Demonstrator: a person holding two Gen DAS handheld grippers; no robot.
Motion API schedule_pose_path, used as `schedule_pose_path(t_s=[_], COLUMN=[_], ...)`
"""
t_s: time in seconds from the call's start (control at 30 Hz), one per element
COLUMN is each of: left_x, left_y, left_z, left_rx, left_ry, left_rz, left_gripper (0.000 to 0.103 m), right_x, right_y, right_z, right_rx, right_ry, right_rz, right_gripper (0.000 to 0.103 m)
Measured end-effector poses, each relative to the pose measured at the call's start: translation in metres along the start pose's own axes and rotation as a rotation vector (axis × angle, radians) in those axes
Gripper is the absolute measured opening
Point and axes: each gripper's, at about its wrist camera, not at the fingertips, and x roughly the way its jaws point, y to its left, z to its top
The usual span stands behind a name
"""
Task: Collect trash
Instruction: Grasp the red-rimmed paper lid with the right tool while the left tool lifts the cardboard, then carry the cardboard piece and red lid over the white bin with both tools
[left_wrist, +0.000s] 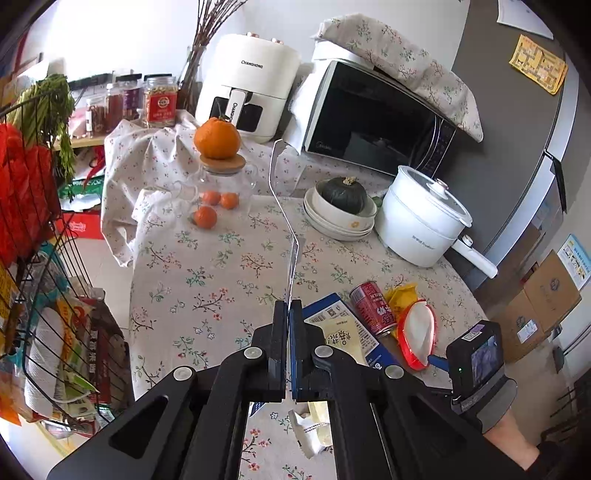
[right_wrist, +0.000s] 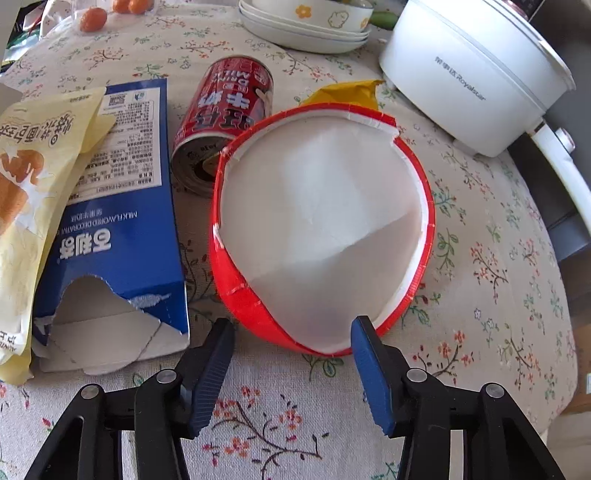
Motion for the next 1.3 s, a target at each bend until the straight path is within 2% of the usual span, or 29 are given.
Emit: schedule_pose_path(t_s=[0.07, 0.13, 0.23, 0.33, 0.6, 0.77, 1.03, 1.3], left_x=[-0.001, -0.002, -0.004, -0.008, -0.020, -0.030, -0.046, -0.040], left_y=[0.002, 0.002, 0.003, 0.003, -0.002, -0.020, -0.046, -0.096], left_z=[0.000, 0.000, 0.001, 0.002, 0.010, 0.013, 0.016, 0.007], left_rx=[-0.004, -0.008, -0.017, -0.025, -0.056, -0.037, -0.015, 0.064], left_ry=[-0.002, -0.006, -0.014, -0.028, -0.050, -0.076, -0.126, -0.076], left_rz=[-0.006, -0.009, -0.016, -0.022, -0.099, -0.142, -0.202, -0.296], left_gripper=[0.000, 0.000, 0.000, 0.000, 0.000, 0.000, 0.000, 0.000], right_x=[0.001, 0.002, -0.003, -0.017, -0.055, -0.079, -0.113, -0.131], right_y=[0.002, 0.006, 0.007, -0.001, -0.036, -0.061, -0.099, -0.147], right_z=[0.002, 0.003, 0.003, 0.005, 0.002, -0.009, -0.033, -0.073], right_rx=[-0.008, -0.030, -0.055, -0.018, 0.097, 0.168, 0.253, 0.364], right_ry=[-0.016, -0.029, -0.058, -0.083, -0.120, -0.139, -0.175, -0.165], right_rz=[-0.001, -0.012, -0.039, -0.020, 0.081, 0.130, 0.154, 0.177], right_gripper=[0.044, 0.031, 0.020, 0.012, 0.012, 0.012, 0.012, 0.012])
